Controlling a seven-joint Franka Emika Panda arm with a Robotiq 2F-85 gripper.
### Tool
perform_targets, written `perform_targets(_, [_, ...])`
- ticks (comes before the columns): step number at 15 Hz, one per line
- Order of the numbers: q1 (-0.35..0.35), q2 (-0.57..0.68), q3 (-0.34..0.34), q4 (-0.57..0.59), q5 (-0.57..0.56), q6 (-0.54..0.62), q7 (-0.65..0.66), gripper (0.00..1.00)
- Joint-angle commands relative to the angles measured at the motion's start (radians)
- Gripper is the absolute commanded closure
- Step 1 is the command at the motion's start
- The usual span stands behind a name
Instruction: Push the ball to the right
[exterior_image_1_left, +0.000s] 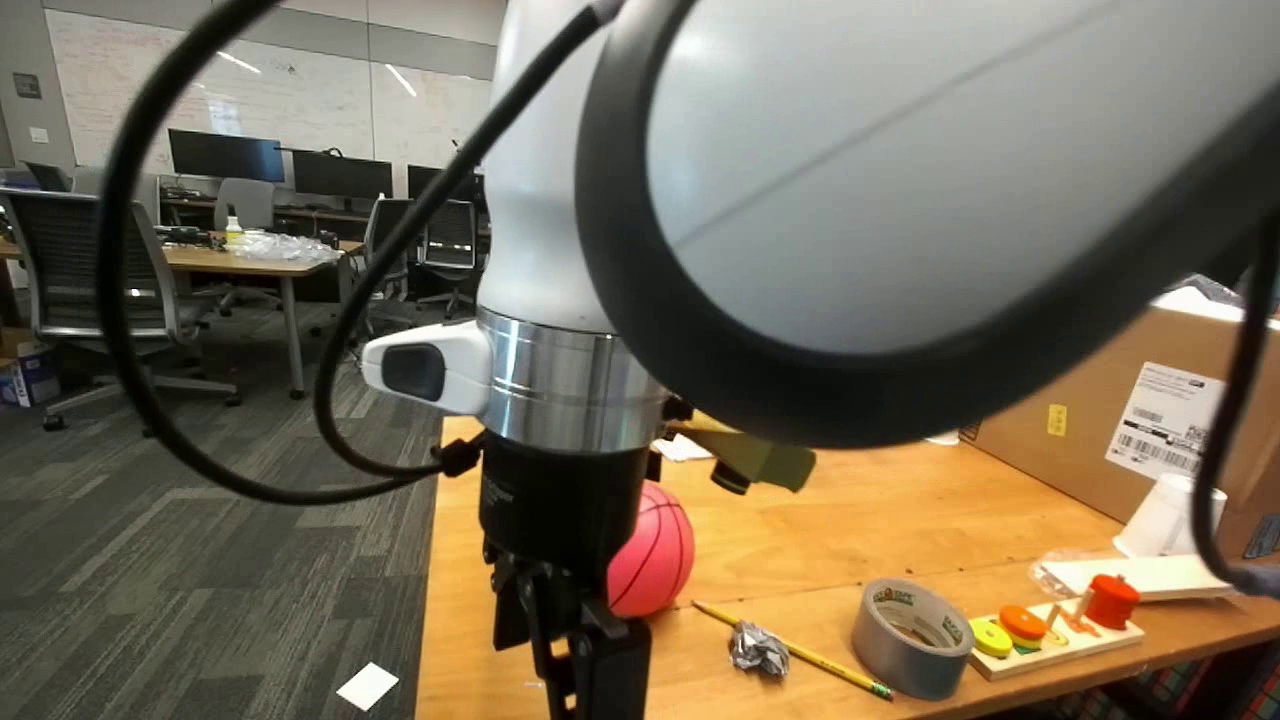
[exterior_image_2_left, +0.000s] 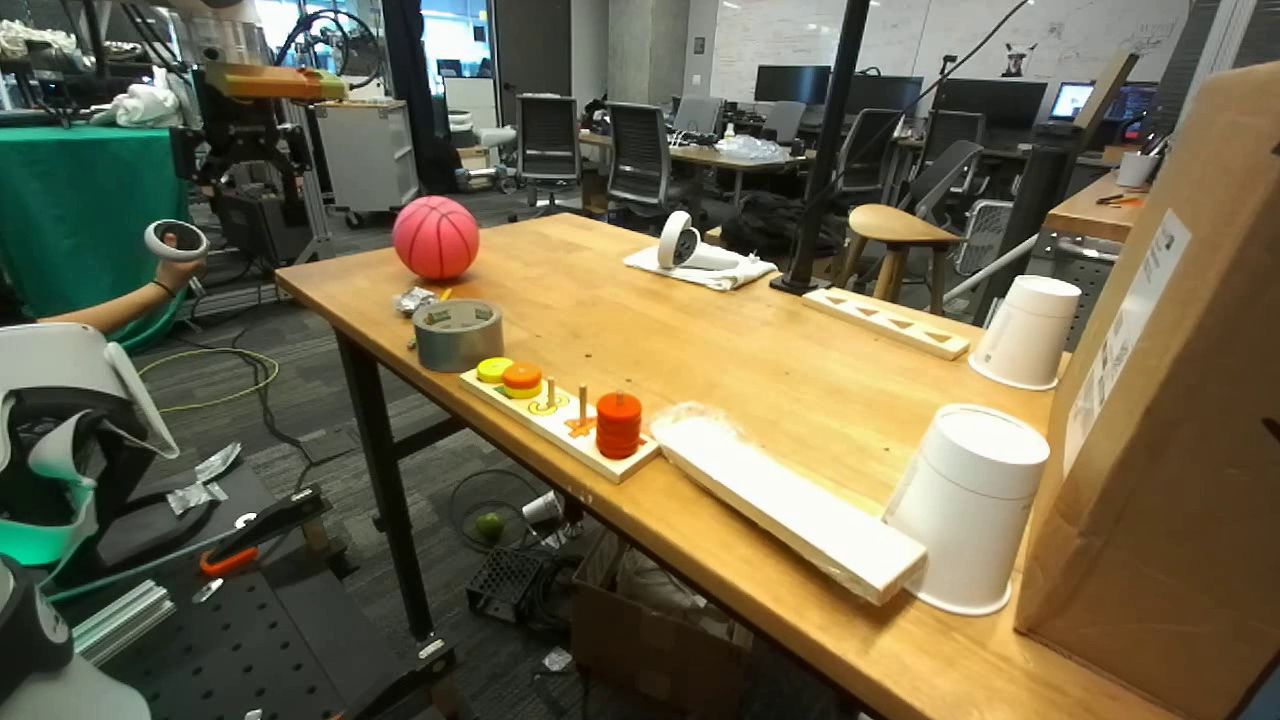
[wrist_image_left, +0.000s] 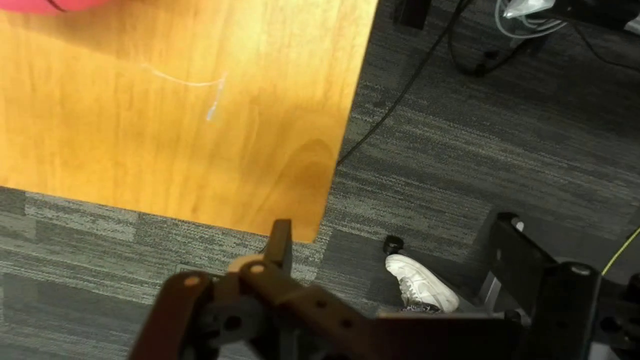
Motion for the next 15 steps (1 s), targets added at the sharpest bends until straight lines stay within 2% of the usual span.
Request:
perform_targets(1, [-0.039, 0.114, 0.026, 0.141, -0.023, -0.019, -0.007, 0.00])
perform_targets(7, [-0.026, 0.228, 0.032, 0.282, -0.133, 0.010, 0.012, 0.00])
perform_targets(15, [-0.036, 0.335, 0.014, 0.423, -0.195, 0.024, -0.002, 0.00])
